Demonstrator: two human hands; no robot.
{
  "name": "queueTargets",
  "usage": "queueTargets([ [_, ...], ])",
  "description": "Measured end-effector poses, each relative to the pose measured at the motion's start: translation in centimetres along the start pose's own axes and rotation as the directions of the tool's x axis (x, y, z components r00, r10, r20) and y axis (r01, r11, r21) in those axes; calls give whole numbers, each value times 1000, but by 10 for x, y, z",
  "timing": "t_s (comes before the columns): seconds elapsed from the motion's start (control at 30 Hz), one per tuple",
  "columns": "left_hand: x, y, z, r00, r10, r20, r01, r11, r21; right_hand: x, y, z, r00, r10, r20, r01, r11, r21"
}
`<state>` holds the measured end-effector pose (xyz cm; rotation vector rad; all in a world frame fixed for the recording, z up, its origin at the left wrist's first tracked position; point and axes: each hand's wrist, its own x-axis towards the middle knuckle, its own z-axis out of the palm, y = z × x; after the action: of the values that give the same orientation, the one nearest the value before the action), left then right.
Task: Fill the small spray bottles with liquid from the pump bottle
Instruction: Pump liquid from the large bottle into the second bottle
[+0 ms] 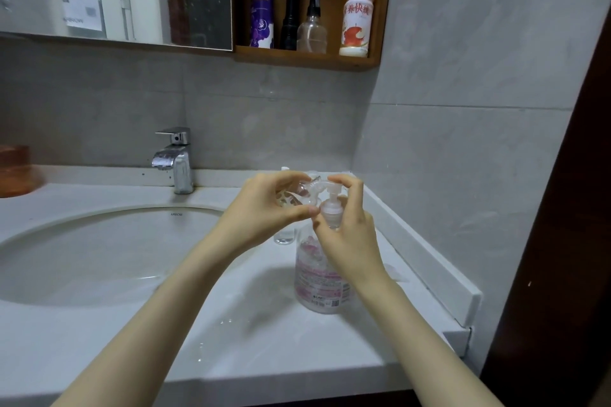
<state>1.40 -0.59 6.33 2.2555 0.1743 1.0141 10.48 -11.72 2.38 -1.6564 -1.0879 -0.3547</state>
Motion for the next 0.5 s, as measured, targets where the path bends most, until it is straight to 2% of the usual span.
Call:
queueTargets([
  [0.5, 1, 2, -1, 999, 29, 35, -30, 999, 32, 6, 0, 3, 1000, 18, -17, -18, 1000, 20],
])
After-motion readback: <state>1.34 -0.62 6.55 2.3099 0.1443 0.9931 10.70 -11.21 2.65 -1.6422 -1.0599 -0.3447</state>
